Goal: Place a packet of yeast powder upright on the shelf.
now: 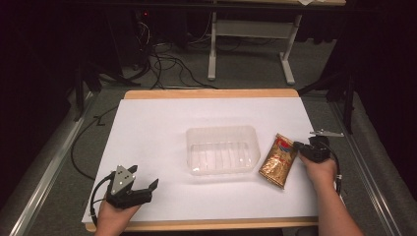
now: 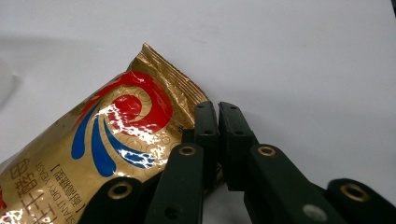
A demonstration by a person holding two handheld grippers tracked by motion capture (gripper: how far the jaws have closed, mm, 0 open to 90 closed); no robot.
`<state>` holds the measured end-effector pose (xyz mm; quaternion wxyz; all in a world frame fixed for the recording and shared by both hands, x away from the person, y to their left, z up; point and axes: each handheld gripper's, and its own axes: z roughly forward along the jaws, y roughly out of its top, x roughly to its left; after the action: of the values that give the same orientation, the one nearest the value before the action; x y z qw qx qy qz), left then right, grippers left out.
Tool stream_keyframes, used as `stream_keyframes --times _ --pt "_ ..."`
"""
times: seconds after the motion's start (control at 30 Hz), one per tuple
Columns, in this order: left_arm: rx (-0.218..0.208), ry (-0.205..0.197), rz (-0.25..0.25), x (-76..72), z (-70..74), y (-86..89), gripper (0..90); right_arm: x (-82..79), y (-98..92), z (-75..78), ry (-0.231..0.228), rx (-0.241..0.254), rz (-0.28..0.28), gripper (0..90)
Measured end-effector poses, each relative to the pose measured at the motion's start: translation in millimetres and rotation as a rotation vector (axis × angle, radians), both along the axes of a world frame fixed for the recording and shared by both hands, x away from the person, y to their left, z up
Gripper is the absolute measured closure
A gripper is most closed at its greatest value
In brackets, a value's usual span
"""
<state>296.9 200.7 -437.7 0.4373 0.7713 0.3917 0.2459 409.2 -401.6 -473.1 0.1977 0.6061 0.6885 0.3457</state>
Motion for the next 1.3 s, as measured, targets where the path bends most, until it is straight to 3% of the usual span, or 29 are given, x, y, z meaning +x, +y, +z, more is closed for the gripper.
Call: stream_keyframes --times 0.6,1.03,1.3 --pt "-0.010 -0.014 -0.016 -1.9 4.2 2.2 15.7 -45.6 20.9 12.6 -0.005 -0.074 0.093 90.0" --pt "-0.011 -0.019 -0.033 -1.3 5.9 1.5 15.8 -89.0 29.1 12.8 0.020 -0.028 0.111 90.0" --pt "-0.013 -0.020 -0.037 -0.4 6.3 0.4 15.8 -92.9 25.4 12.1 0.013 -0.011 0.108 87.4"
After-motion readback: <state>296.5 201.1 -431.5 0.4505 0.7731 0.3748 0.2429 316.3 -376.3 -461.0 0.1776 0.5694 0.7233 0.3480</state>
